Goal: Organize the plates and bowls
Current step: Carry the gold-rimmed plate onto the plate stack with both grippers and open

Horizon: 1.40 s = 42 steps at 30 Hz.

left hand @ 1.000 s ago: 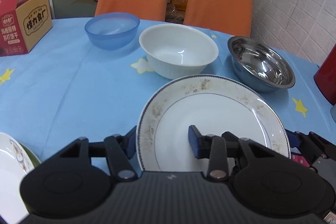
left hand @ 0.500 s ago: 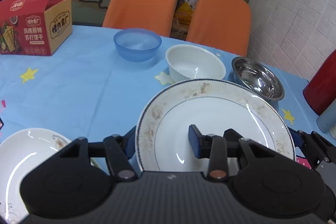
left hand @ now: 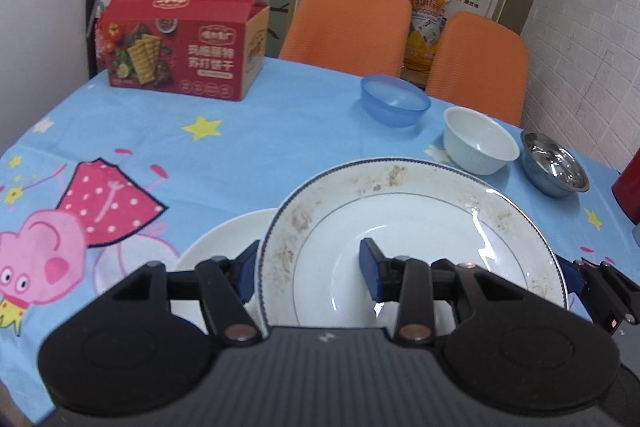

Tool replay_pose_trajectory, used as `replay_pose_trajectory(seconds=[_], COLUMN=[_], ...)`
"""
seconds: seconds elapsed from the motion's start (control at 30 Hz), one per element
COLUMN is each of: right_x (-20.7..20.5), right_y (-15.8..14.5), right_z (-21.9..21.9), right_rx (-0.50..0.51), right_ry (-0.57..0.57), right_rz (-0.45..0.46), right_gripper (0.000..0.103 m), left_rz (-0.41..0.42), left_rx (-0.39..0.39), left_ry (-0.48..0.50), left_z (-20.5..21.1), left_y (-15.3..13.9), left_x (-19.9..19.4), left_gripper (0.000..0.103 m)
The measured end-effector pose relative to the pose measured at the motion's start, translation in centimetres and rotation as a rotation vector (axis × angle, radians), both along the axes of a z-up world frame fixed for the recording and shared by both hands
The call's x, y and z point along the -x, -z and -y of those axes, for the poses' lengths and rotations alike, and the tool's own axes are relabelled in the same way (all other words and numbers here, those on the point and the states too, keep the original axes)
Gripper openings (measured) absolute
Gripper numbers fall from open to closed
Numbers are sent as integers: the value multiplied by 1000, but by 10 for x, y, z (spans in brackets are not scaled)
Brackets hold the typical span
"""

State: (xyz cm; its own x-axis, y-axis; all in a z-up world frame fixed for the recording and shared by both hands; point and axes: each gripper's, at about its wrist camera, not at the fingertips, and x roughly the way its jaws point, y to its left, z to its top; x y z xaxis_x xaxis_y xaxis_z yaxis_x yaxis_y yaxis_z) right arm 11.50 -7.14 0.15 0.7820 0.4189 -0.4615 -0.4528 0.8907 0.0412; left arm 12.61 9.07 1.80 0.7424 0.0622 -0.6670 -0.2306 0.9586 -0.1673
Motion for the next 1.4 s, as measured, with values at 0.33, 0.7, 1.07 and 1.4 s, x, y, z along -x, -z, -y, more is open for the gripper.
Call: replay_pose_trajectory(seconds=[0.33,0.7,1.07,1.4], right_x=[16,18,23,31], right_y=[21,30,25,23], right_z=[-42,-44,-38,-36], right_rx=[-12,-43,-90,-47], right_ry=[-43,-41,-10,-7], right_rz=[-72,-97,-70,-23], right_gripper=[103,103,103,103], left_rz=[-19,-12,48,81], left_rx=[-35,28,8,-13], left_ry=[-33,-3,-12,0], left_z=[-43,-53,-48,-44], left_y=[18,32,19,5], left_x=[25,23,31,40], left_gripper=[39,48,74,74])
